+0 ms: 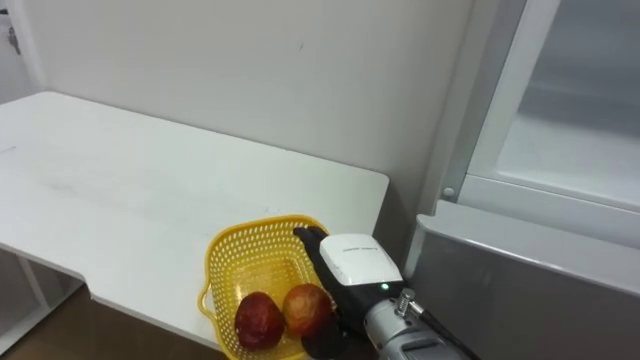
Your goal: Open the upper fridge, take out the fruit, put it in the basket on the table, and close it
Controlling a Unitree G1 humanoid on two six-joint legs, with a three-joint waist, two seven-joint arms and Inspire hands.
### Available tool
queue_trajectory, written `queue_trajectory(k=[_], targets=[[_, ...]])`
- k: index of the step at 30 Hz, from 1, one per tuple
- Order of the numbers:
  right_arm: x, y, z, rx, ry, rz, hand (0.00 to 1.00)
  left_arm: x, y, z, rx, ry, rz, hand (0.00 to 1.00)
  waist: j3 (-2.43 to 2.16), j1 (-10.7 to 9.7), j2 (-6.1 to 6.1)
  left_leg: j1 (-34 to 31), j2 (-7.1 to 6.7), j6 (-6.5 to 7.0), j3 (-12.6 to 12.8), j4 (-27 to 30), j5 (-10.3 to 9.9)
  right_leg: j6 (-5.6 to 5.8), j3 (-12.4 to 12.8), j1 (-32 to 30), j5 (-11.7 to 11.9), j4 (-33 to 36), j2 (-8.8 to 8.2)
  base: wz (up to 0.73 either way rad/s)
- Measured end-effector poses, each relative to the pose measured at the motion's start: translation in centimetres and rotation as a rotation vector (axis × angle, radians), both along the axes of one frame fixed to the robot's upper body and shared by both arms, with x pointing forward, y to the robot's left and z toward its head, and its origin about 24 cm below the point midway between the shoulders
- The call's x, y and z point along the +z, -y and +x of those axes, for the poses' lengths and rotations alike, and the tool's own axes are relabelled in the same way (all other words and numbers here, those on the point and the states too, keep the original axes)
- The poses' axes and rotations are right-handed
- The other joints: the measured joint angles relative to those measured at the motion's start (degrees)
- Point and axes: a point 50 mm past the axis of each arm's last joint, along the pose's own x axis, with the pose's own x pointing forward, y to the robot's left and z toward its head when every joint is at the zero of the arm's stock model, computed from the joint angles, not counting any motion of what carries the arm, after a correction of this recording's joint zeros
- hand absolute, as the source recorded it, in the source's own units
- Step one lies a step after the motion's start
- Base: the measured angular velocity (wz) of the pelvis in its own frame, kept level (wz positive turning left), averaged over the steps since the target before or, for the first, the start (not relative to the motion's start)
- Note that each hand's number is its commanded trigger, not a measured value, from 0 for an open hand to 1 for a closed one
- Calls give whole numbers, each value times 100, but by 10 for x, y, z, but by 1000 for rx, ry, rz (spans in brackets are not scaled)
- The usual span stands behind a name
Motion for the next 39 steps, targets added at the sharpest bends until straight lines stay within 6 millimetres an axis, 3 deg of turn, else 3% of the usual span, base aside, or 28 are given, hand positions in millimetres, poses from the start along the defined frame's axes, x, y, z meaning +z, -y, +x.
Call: queue_trajectory(k=[12,24,33,39], targets=[[-1,1,0,-3,-25,43,0,-2,0,-13,13,-28,11,0,-21,-5,32,35,3,0,-6,8,0,-1,-1,38,1,1,1,0],[5,2,3,-21,-43,176,0,1,2,-6,4,12,3,0,-16,-46,76,38,-5,7,-3,22,-4,1,2,81,0,5,-5,1],[27,0,1,20,4,369,0,1,-3,-13,41,9,20,0,-49,-172,29,107,-5,14,33,12,-10,7,32,113,-4,-3,-11,-1],[45,-2,-3,56,88,417,0,0,-2,-15,48,11,23,0,-38,-273,90,85,14,31,76,71,-32,5,122,86,-3,6,2,-5]])
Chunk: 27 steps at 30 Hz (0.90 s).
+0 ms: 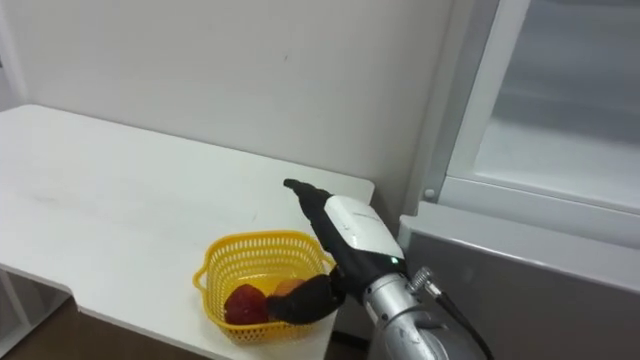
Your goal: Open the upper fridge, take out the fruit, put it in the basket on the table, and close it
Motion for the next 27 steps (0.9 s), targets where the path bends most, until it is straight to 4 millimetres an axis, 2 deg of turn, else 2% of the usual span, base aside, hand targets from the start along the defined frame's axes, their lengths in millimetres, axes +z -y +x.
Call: queue_trajectory(k=[5,10,17,21,24,27], targets=[[15,-1,-5,18,53,83,0,0,0,-2,3,0,9,0,-27,-50,110,-1,-12,23,0,35,-18,19,17,8,12,-2,-13,0],[29,0,-8,25,97,204,0,-2,0,-16,12,-33,9,0,-67,-189,157,47,-8,22,28,4,-17,20,32,45,13,-3,-8,0],[35,-2,-11,53,102,275,0,-3,4,-19,11,-41,-1,0,-66,-242,161,64,20,20,100,-16,-16,12,135,20,18,21,-3,-7],[47,-5,-17,86,142,330,0,-4,5,-23,9,-50,-1,0,-67,-353,160,157,27,23,208,-83,-18,14,204,37,18,17,-7,-10],[52,0,-22,75,166,373,0,-4,5,-25,10,-43,8,0,-70,-420,156,204,40,25,258,-117,-20,15,258,48,18,23,-5,-9],[64,5,-28,77,217,438,0,-5,7,-28,19,-49,1,0,-66,-527,166,212,52,24,271,-128,-21,14,295,22,18,30,-3,-7]])
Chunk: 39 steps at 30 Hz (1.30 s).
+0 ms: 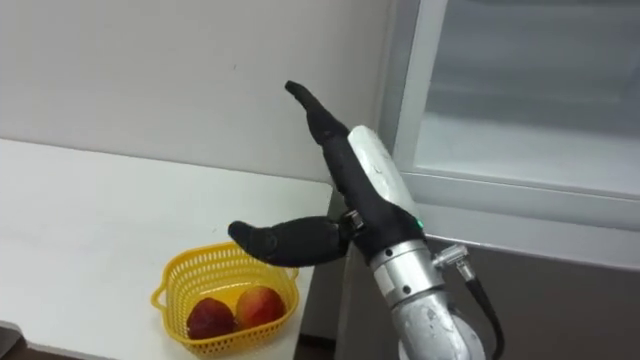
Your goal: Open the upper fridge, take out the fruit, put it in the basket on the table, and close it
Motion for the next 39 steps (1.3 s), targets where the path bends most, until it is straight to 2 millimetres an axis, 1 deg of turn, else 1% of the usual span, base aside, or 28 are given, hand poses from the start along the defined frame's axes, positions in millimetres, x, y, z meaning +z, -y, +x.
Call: queue_trajectory(k=[3,5,6,8,9,11,12,13,14,16,18,20,23,25,26,28,29,31,32,34,35,37,39], targets=[[14,5,-7,-4,59,56,0,-1,1,-3,1,-13,-3,0,-6,-160,36,40,3,-5,8,-14,-5,-1,31,17,1,-3,7,-6],[22,10,-13,-14,100,80,0,-1,1,-4,4,-17,-6,0,-11,-166,60,82,23,-6,74,-47,-5,-7,91,23,7,-7,17,-15],[25,11,-18,-17,129,97,0,-2,1,-6,8,-21,-7,0,-1,-178,79,141,29,-7,113,-79,-5,-8,125,68,8,-8,18,-14],[27,13,-24,-5,153,124,0,-2,1,-9,14,-33,-10,0,-3,-279,112,227,31,-8,138,-123,-7,-4,146,131,10,-27,16,-10],[27,15,-27,-3,160,140,0,-2,1,-11,16,-36,-10,0,-10,-330,127,267,34,-10,157,-143,-7,-3,170,161,10,-36,17,-11],[27,20,-30,-20,172,154,0,-3,2,-11,16,-32,-14,0,-7,-350,144,331,48,-16,231,-163,-13,-4,218,187,10,-36,21,-15],[28,24,-32,-37,178,159,0,-3,3,-11,15,-32,-20,0,-22,-392,162,343,57,-15,282,-163,-19,-5,223,190,11,-36,21,-10],[28,27,-34,-53,191,162,0,-3,4,-10,17,-29,-24,0,-26,-466,167,339,56,-14,287,-163,-20,-5,225,185,11,-37,24,-6],[29,29,-35,-61,199,166,0,-3,4,-10,18,-29,-25,0,-28,-477,173,337,56,-13,295,-163,-20,-5,232,178,11,-37,23,-5],[31,36,-40,-93,235,188,0,-3,4,-10,17,-24,-27,0,-34,-576,178,340,57,-10,311,-155,-22,-4,244,180,11,-50,27,-4],[31,40,-44,-118,258,210,0,-3,5,-9,15,-15,-30,0,-37,-617,175,339,58,-9,327,-156,-22,-3,265,138,10,-54,31,-5],[33,45,-48,-145,287,236,0,-3,6,-8,14,-5,-28,0,-53,-626,160,360,75,-11,402,-183,-22,-4,357,86,10,-51,45,-17],[33,50,-51,-166,312,273,0,-3,5,-9,15,-5,-28,0,-51,-672,162,400,77,-12,428,-188,-22,-4,377,107,10,-60,45,-5],[30,55,-53,-185,311,296,0,-3,5,-8,13,-2,-30,0,-54,-769,155,406,81,-16,437,-187,-25,-4,377,122,11,-132,53,0],[28,57,-54,-187,305,304,0,-3,5,-8,13,-1,-31,0,-53,-781,152,406,83,-19,437,-188,-27,-5,377,122,11,-135,55,0],[15,68,-58,-235,256,317,0,-3,5,-8,11,4,-31,0,-55,-836,139,404,90,-30,438,-184,-46,-5,391,124,11,-147,65,0],[12,70,-58,-249,243,319,0,-3,5,-8,11,4,-31,0,-53,-857,142,403,93,-32,447,-184,-49,-5,411,119,11,-149,68,-6],[2,78,-60,-295,204,319,0,-3,5,-9,11,3,-31,0,-43,-937,164,404,124,-42,547,-192,-64,-10,536,73,13,-148,97,-20],[0,79,-60,-305,197,320,0,-3,5,-9,12,3,-32,0,-35,-947,191,401,136,-47,580,-194,-69,-19,546,57,19,-150,103,-26],[-10,84,-60,-332,153,330,0,-3,6,-8,7,3,-33,0,-46,-1074,220,400,146,-52,624,-248,-71,-22,605,19,22,-136,105,-14],[-13,85,-61,-340,142,330,0,-3,6,-8,5,4,-33,0,-47,-1089,234,400,147,-52,630,-249,-71,-23,615,12,22,-134,108,-8],[-27,92,-63,-392,90,329,0,-3,6,-7,4,7,-30,0,-48,-1160,276,419,150,-53,672,-268,-70,-26,663,1,24,-126,113,-10],[-34,98,-66,-430,64,329,0,-3,6,-7,4,11,-25,0,-42,-1230,306,413,145,-53,688,-298,-71,-24,672,-18,24,-128,111,-6]])
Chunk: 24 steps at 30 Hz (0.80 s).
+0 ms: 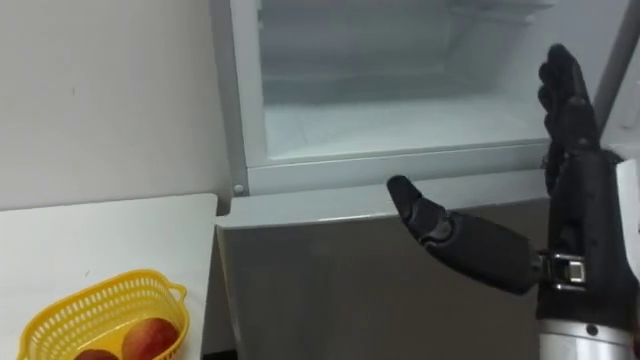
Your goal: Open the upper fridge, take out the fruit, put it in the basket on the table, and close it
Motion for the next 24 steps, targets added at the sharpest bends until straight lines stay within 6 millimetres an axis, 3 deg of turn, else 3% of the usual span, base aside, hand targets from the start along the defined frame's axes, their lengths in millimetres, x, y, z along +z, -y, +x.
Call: queue_trajectory(k=[4,15,24], targets=[[-2,9,-4,-51,0,14,0,0,0,1,0,2,1,0,3,-42,47,11,-5,-1,65,-71,1,7,34,-15,-4,-8,-2,-7],[-9,15,-7,-41,-43,62,0,0,0,3,-1,11,9,0,-1,-57,15,26,13,-2,217,-147,2,8,169,-83,-3,3,9,-6],[-61,21,-18,-78,-311,102,0,0,1,5,0,14,10,0,-7,-43,80,-27,18,-2,224,-156,-3,9,167,-118,0,46,-3,0]])
